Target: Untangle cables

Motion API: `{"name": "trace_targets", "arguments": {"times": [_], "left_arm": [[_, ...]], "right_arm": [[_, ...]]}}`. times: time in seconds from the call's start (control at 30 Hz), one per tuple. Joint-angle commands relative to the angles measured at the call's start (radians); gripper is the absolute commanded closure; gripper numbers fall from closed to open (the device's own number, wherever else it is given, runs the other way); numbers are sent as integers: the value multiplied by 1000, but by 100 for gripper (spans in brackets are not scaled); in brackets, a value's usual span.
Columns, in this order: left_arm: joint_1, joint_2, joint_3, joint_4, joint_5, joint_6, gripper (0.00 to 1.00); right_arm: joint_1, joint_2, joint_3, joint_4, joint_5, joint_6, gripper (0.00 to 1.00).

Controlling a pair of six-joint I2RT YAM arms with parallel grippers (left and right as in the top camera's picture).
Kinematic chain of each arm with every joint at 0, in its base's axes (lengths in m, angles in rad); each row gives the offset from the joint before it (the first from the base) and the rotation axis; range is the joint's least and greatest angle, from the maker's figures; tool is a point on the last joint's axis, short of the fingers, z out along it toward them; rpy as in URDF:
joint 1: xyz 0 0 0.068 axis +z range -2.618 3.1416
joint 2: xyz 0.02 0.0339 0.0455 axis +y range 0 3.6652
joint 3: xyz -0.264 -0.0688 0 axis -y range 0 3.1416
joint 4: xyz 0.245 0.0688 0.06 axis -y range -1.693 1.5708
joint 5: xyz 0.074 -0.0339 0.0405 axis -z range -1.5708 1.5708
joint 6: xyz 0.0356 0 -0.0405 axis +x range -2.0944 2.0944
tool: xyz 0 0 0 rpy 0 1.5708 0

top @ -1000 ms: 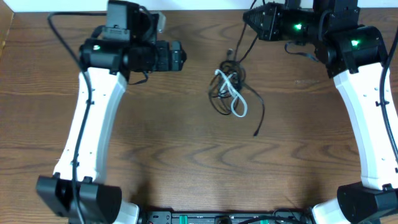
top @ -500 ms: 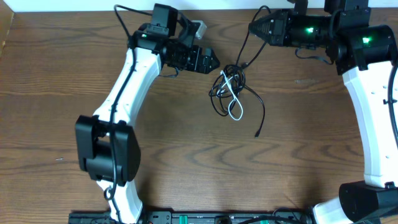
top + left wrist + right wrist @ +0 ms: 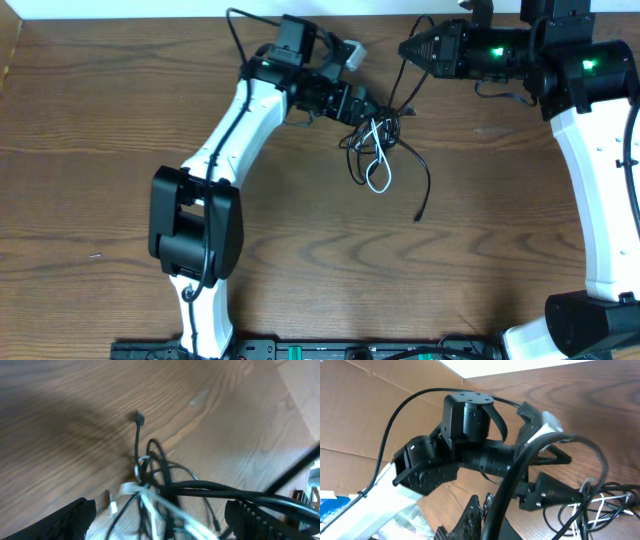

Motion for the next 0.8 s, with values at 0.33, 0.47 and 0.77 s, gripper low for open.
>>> {"name": "trace_targets", "arguments": {"times": [0.33,0.47,0.77], "left_arm": [[-33,30,-8,41,9,9,12],[-69,30,-8,80,-5,-1,19],[-125,30,-8,254,-295,-175,44]], "right_arm": [[-23,-8,14,-8,-25,-22,99],[-23,-8,14,-13,-25,-22,99],[-23,-8,14,-63,-23,-46,99]]}}
